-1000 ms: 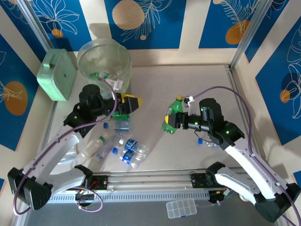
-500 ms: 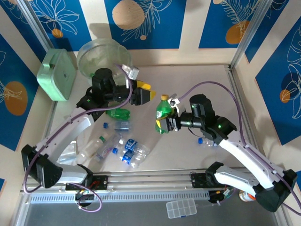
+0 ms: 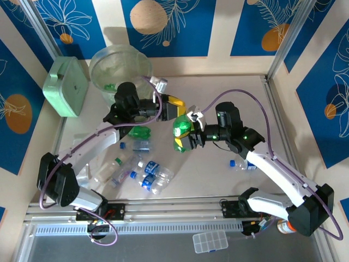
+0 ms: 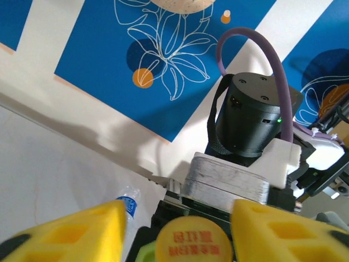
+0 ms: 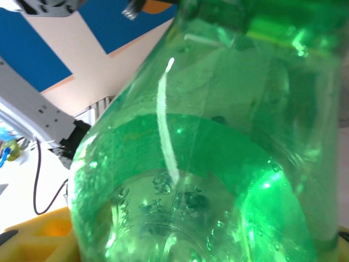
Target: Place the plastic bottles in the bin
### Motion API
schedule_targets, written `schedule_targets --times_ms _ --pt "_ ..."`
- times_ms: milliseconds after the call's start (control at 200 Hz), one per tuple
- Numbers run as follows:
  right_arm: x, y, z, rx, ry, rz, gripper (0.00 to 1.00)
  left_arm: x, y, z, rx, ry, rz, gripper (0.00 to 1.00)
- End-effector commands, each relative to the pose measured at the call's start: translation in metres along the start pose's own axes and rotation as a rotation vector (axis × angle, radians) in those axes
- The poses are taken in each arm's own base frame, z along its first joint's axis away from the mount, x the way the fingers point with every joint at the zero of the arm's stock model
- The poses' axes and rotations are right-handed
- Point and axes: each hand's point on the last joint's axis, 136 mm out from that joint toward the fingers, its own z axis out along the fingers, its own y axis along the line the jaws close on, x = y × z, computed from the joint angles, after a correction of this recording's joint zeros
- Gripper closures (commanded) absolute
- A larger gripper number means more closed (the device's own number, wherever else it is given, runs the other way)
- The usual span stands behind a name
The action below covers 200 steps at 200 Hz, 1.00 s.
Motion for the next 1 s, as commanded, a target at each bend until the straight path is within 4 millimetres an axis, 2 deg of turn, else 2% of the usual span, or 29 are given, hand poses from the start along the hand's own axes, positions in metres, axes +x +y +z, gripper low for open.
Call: schedule_targets --times_ms 0,250,320,405,540,720,820,900,965,995 --pt "-0.016 0.019 -0.006 -0.090 -0.034 -0.057 0.92 -0.003 -0.019 0.002 0.078 0.000 0.070 0.57" --pt "-0.018 0.017 -0.007 -0.082 -0.035 -0.040 0.93 0.004 -0.027 0.004 0.106 0.033 0.099 0.73" --pt "-0.018 0.016 -0.008 -0.084 -0.037 -0.035 0.93 0.006 -0.027 0.003 0.099 0.039 0.107 0.63" --pt "-0.019 0.016 -0.009 -0.085 -0.041 -0.033 0.93 0.007 -0.028 0.002 0.087 0.041 0.117 0.56" --pt "-0.021 0.016 -0.013 -0.087 -0.058 -0.027 0.92 0.010 -0.028 0.001 0.084 0.045 0.118 0.52" --pt "-0.020 0.015 -0.014 -0.087 -0.056 -0.019 0.90 0.009 -0.028 0.004 0.093 0.050 0.117 0.77" --pt "-0.018 0.014 -0.012 -0.088 -0.045 -0.009 0.87 0.007 -0.032 0.006 0.105 0.050 0.125 0.86" --pt "-0.018 0.010 -0.012 -0.065 -0.045 -0.002 0.75 0.004 -0.033 0.006 0.101 0.043 0.133 0.88" --pt "-0.020 0.005 -0.013 -0.028 -0.058 0.006 0.56 0.001 -0.032 0.005 0.083 0.029 0.150 0.89" --pt "-0.020 0.003 -0.014 -0.012 -0.068 0.003 0.50 0.000 -0.031 0.004 0.065 0.020 0.158 0.89"
